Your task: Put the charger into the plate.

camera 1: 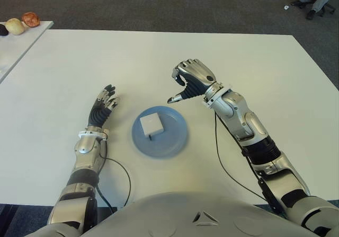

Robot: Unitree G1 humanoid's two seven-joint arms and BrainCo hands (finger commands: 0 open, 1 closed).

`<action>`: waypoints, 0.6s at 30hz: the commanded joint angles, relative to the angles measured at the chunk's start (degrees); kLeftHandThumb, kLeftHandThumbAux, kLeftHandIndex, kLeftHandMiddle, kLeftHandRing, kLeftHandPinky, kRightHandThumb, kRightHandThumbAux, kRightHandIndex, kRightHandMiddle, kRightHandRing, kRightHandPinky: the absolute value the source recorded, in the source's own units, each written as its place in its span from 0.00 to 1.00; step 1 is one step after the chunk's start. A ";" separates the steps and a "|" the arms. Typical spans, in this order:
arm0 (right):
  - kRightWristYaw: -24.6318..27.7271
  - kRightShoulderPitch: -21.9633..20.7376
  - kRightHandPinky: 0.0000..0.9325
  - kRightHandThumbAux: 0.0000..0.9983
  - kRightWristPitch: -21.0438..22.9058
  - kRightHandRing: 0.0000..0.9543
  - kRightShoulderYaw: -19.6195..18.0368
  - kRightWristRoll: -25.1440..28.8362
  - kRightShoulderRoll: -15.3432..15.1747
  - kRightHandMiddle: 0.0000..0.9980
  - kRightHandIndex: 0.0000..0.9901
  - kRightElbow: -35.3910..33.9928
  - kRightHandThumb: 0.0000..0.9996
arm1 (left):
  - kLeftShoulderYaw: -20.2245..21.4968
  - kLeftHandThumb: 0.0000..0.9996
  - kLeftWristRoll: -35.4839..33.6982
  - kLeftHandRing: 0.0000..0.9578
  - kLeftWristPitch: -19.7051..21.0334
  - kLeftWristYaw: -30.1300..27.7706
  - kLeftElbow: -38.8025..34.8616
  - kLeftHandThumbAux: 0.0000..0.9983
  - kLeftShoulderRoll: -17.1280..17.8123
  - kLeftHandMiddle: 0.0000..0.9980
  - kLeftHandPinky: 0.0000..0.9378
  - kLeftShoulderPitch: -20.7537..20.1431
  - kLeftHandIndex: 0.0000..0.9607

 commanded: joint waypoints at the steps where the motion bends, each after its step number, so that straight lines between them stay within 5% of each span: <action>1: 0.80 0.83 0.94 0.63 0.69 0.92 0.67 0.10 0.49 0.89 0.87 0.85 1.00 | -1.14 0.00 0.18 0.08 5.02 0.43 3.04 0.57 -3.22 0.09 0.08 4.06 0.04; 18: -1.99 1.54 0.94 0.64 -1.02 0.92 2.13 -0.64 0.71 0.89 0.86 3.49 0.98 | -1.02 0.00 -0.13 0.05 5.44 0.75 2.76 0.59 -3.41 0.06 0.05 3.80 0.02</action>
